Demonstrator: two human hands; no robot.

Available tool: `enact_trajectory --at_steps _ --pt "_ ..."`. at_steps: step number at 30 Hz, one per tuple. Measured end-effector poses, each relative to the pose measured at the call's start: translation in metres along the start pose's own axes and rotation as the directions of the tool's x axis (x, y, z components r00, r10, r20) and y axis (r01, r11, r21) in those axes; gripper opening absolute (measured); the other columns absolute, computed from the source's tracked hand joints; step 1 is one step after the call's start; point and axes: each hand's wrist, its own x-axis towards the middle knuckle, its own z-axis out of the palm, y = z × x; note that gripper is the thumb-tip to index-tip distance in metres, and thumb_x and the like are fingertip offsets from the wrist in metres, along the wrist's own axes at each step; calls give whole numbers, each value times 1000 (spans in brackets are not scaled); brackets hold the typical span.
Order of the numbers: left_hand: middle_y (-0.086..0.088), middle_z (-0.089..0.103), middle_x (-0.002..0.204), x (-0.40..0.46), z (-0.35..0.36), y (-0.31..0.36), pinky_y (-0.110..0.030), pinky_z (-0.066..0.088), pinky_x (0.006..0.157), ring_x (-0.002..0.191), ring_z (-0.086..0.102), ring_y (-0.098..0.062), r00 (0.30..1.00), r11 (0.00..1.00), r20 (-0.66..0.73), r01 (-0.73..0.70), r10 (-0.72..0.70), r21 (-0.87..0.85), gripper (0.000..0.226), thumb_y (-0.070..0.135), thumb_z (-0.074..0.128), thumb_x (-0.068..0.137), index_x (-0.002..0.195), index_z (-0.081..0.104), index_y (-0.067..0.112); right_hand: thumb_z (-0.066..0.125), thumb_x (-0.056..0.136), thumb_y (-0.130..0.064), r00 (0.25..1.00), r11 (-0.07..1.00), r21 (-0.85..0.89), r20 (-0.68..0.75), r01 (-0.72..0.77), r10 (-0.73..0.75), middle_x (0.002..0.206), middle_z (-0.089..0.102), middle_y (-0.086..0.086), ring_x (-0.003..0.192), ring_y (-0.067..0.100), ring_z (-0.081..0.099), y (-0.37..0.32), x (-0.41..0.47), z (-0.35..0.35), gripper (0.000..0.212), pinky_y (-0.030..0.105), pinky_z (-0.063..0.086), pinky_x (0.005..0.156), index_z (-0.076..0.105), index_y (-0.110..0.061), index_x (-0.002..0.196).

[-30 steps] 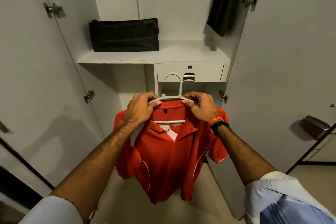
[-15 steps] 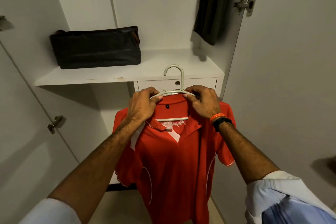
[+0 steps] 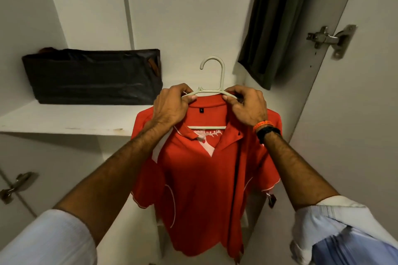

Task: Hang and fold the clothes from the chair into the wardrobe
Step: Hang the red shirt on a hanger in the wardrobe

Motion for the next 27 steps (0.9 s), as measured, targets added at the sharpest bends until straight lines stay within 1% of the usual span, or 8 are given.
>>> enact_trajectory --at_steps 2,4,8,12,15,20,23,27 --pt "-3 73 97 37 11 -6 -39 53 82 96 65 -26 1000 1000 -23 -11 11 -4 22 47 63 91 101 71 29 68 90 -35 1000 1000 -21 -21 -3 3 102 74 -6 92 11 63 8 34 10 22 28 50 82 74 -27 110" --pt "-4 73 99 71 21 -12 -37 52 82 98 65 -27 1000 1000 -21 -10 10 0 22 46 64 90 102 71 29 67 90 -35 1000 999 -40 -21 -16 15 101 74 -4 96 17 65 18 64 21 22 34 53 85 74 -27 108" --pt "-6 72 106 140 49 -29 -33 47 83 105 63 -28 999 1000 52 10 -10 13 23 45 65 90 104 72 28 65 90 -36 998 989 -130 0 -69 70 97 74 -1 98 22 65 38 122 49 21 38 54 84 74 -28 107" --pt "-5 72 111 201 75 -47 -33 45 84 108 62 -27 994 1000 112 5 -4 -7 24 42 65 91 107 73 26 66 91 -33 994 982 -156 6 -105 107 99 75 1 99 21 65 58 170 79 21 35 53 84 74 -25 109" --pt "-6 71 112 239 90 -55 -34 47 86 108 62 -27 992 1000 125 -4 6 -14 23 42 65 91 106 73 26 67 90 -32 994 980 -165 -3 -109 110 99 75 2 99 22 66 70 205 90 21 37 53 87 75 -25 108" --pt "-8 72 111 304 105 -48 -34 48 84 107 63 -29 999 1000 44 0 1 -27 24 42 66 91 107 73 26 65 91 -33 991 977 -169 -61 -128 119 102 75 3 100 25 66 82 270 99 21 38 53 90 74 -25 108" --pt "-7 72 109 319 121 -51 -36 49 84 104 64 -29 999 1000 34 20 -20 -19 24 44 65 91 106 73 27 65 91 -32 987 971 -188 -92 -146 131 102 75 4 101 26 66 93 282 110 20 37 52 88 74 -25 108" --pt "-8 71 111 308 161 -78 -35 47 85 106 63 -30 987 995 126 103 -103 2 22 42 64 92 106 72 27 64 92 -34 983 958 -225 -7 -179 182 103 74 5 102 28 65 129 267 149 20 39 51 87 73 -25 107"
